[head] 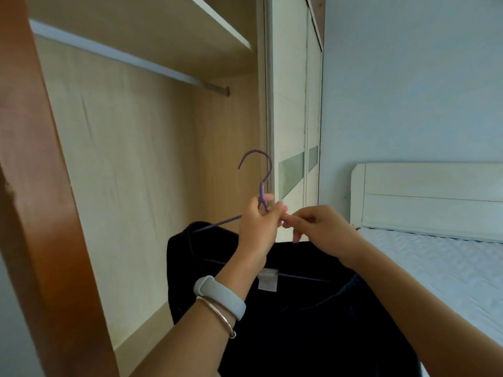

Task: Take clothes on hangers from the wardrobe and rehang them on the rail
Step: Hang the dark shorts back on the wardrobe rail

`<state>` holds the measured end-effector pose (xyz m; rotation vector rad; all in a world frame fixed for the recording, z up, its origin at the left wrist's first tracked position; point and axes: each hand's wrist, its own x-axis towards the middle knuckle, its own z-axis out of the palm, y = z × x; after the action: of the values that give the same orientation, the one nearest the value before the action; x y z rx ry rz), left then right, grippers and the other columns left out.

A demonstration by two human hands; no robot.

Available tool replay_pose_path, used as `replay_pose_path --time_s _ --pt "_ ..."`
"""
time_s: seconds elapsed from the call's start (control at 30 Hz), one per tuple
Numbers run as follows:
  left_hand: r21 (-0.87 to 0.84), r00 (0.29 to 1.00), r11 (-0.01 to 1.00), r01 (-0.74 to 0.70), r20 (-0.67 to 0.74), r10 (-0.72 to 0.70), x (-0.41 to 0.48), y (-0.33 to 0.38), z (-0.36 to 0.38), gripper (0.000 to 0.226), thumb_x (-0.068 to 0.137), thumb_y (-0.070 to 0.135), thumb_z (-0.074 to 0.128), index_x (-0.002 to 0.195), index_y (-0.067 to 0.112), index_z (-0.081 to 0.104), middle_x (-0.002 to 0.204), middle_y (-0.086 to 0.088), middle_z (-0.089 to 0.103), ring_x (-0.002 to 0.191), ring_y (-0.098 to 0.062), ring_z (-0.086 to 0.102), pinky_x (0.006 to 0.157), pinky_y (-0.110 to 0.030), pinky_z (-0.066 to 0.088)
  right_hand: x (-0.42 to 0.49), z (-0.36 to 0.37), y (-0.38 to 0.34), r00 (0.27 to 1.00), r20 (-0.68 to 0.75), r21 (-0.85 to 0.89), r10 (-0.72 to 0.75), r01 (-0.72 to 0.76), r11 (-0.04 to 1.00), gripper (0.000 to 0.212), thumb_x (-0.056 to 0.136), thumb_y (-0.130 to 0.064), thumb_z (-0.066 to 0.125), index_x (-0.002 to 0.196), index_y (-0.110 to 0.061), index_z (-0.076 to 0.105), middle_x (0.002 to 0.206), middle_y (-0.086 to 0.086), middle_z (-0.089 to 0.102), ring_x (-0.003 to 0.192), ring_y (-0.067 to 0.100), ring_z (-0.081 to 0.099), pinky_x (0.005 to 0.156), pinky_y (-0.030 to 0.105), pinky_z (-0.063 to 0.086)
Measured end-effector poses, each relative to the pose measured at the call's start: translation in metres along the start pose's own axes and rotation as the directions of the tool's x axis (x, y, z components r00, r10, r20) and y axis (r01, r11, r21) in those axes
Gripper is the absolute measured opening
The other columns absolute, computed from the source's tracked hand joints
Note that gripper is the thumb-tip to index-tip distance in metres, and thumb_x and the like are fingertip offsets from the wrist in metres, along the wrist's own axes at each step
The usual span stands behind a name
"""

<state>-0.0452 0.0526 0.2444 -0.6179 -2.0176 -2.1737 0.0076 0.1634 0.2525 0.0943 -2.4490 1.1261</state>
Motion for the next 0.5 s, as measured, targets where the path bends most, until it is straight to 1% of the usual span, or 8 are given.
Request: replay_pose_path --time_s 0.07,0.1,0.17,0.27,0.33,0.37,0.43,0.5 --pt "-0.002 0.998 0.999 -0.040 -0.050 0.039 0.021 0.002 -0.011 0.015 0.094 0.020 0.045 0.081 0.024 0.050 0.073 0.002 0.066 0.063 -0.009 0.062 0.059 -0.019 0.051 0.016 0.007 -0.008 0.993 0.121 -0.021 -0.013 0.015 1.000 0.027 0.094 -0.026 0.047 0.087 -0.015 0.071 0.081 0.000 0.072 0.052 0.003 0.053 0.056 0.012 0.043" --pt "0.010 0.997 0.999 -0.046 -0.068 0.047 0.034 0.003 -0.017 0.016 0.095 0.020 0.042 0.082 0.022 0.051 0.070 0.002 0.065 0.059 -0.007 0.061 0.055 -0.017 0.048 0.026 0.009 -0.011 0.987 0.157 -0.049 -0.032 0.040 0.998 0.028 0.095 -0.027 0.046 0.088 -0.014 0.070 0.082 -0.001 0.072 0.058 0.006 0.058 0.062 0.015 0.047" --pt "0.038 0.993 0.997 -0.063 -0.101 0.067 0.058 0.000 -0.030 0.015 0.096 0.021 0.040 0.085 0.020 0.050 0.068 0.002 0.065 0.054 -0.003 0.061 0.057 -0.018 0.048 0.048 0.012 -0.012 0.978 0.181 -0.145 -0.100 0.127 0.981 0.032 0.094 -0.033 0.046 0.085 -0.012 0.070 0.079 -0.002 0.070 0.071 0.014 0.063 0.074 0.026 0.049" --pt "0.108 0.975 0.990 -0.092 -0.191 0.112 0.096 -0.008 -0.050 0.016 0.097 0.020 0.038 0.086 0.018 0.050 0.066 0.002 0.065 0.048 0.000 0.060 0.065 -0.025 0.050 0.083 0.013 -0.007 0.960 0.188 -0.245 -0.208 0.251 0.936 0.025 0.087 -0.044 0.051 0.086 -0.023 0.065 0.074 -0.013 0.061 0.074 0.006 0.059 0.079 0.026 0.048" --pt "0.208 0.951 0.973 -0.096 -0.269 0.152 0.121 -0.012 -0.065 0.017 0.097 0.019 0.036 0.090 0.014 0.051 0.065 0.002 0.065 0.050 -0.004 0.061 0.070 -0.029 0.050 0.108 0.015 0.001 0.945 0.260 -0.181 -0.200 0.251 0.951 0.028 0.080 -0.052 0.057 0.100 -0.033 0.062 0.083 -0.015 0.062 0.077 0.003 0.059 0.077 0.021 0.048" --pt "0.269 0.936 0.958 -0.096 -0.302 0.178 0.133 -0.013 -0.074 0.017 0.097 0.019 0.035 0.092 0.012 0.050 0.065 0.003 0.064 0.050 -0.003 0.060 0.068 -0.027 0.049 0.119 0.017 0.007 0.927 0.338 -0.110 -0.163 0.211 0.971 0.033 0.077 -0.055 0.059 0.102 -0.034 0.061 0.087 -0.012 0.064 0.077 0.004 0.060 0.074 0.019 0.047" --pt "0.401 0.902 0.913 -0.071 -0.364 0.230 0.156 -0.012 -0.089 0.017 0.097 0.019 0.033 0.094 0.011 0.048 0.064 0.005 0.063 0.047 -0.002 0.058 0.058 -0.018 0.046 0.140 0.024 0.013 0.838 0.523 0.110 -0.159 0.118 0.987 0.039 0.072 -0.056 0.064 0.098 -0.028 0.065 0.092 -0.003 0.068 0.078 0.008 0.061 0.071 0.022 0.046" --pt "0.481 0.872 0.876 -0.040 -0.412 0.265 0.181 -0.004 -0.102 0.019 0.097 0.019 0.031 0.096 0.010 0.048 0.064 0.005 0.062 0.052 -0.007 0.058 0.048 -0.009 0.044 0.164 0.036 0.013 0.744 0.621 0.296 -0.246 0.068 0.953 0.043 0.067 -0.054 0.071 0.096 -0.023 0.069 0.091 0.002 0.066 0.082 0.014 0.058 0.075 0.031 0.041"
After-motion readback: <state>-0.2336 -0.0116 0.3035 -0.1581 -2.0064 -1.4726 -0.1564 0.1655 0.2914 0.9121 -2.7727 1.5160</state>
